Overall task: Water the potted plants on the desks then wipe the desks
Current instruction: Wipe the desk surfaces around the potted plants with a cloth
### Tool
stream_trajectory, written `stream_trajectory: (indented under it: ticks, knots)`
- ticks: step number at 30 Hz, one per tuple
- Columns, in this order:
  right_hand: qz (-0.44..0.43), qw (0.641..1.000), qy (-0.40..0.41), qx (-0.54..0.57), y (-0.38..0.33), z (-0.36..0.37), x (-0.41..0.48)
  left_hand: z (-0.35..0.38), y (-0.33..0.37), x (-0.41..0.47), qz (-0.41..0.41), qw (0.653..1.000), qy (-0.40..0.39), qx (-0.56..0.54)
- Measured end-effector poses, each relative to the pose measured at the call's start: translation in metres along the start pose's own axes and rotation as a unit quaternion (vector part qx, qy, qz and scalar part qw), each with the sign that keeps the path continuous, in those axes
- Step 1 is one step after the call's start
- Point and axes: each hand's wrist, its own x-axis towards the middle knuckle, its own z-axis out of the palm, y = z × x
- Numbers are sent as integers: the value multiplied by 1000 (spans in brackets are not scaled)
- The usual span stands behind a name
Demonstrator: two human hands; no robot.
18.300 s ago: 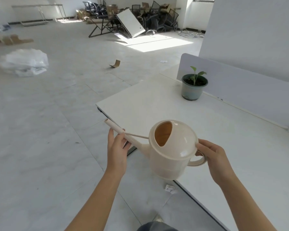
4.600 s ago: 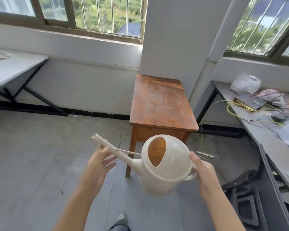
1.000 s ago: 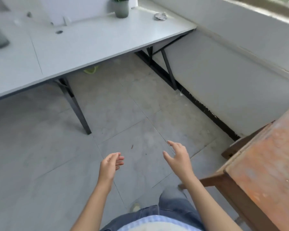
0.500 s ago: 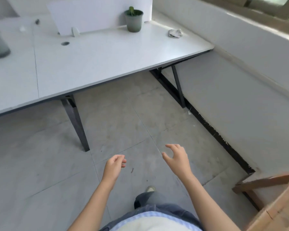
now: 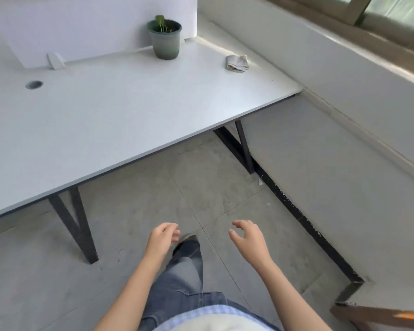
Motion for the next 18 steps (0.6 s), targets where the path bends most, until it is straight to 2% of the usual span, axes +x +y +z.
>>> stream_trajectory:
  ticks: [7, 13, 18]
  knots:
    - [24, 996, 73, 37, -58, -47, 124, 19, 146, 110, 94, 995, -44, -5]
    - [74, 996, 39, 35, -66, -60, 187, 48, 176, 165, 35, 993, -101, 42]
    - [69, 994, 55, 60, -74, -100, 266, 64, 225, 219, 42, 998, -46, -24]
